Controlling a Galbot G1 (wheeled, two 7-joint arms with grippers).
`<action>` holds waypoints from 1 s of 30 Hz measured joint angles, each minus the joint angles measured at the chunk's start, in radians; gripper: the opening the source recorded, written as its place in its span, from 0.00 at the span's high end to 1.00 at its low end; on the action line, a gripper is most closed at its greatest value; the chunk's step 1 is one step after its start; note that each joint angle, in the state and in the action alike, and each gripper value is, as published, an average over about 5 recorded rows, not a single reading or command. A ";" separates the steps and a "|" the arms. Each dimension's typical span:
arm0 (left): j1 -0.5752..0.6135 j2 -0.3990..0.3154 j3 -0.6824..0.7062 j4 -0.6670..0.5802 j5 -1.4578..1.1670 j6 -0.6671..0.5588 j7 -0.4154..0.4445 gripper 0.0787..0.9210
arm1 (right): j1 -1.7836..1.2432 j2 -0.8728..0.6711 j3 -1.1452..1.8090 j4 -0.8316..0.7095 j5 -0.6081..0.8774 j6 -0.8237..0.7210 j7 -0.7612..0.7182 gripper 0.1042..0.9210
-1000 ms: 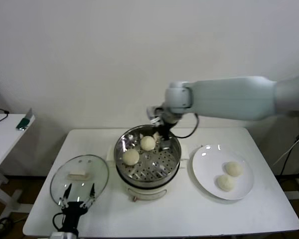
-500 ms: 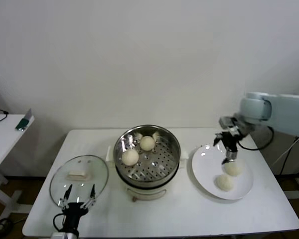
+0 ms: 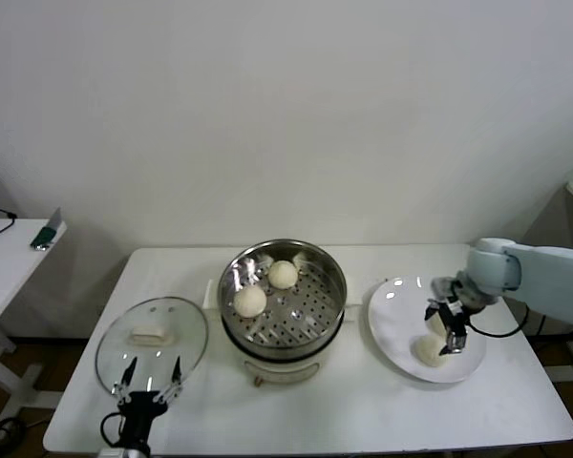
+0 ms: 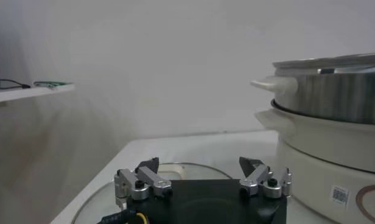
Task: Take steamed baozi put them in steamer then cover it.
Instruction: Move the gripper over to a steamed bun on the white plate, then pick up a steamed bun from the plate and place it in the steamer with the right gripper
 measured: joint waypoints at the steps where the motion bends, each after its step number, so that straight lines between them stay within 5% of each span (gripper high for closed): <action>1: 0.000 0.000 0.000 0.001 0.000 0.000 0.000 0.12 | -0.014 0.002 0.009 -0.004 -0.006 -0.004 0.004 0.12; 9: -0.003 0.000 -0.003 0.006 -0.002 -0.001 -0.001 0.12 | -0.082 0.000 0.053 -0.022 -0.051 -0.026 0.014 0.13; 20: -0.013 -0.001 -0.001 0.013 -0.001 0.001 -0.001 0.12 | -0.124 0.009 0.089 -0.038 -0.078 -0.029 0.016 0.32; 30: -0.008 -0.005 0.000 0.007 0.006 0.003 -0.002 0.12 | -0.050 0.024 0.048 -0.020 -0.062 0.013 -0.030 0.36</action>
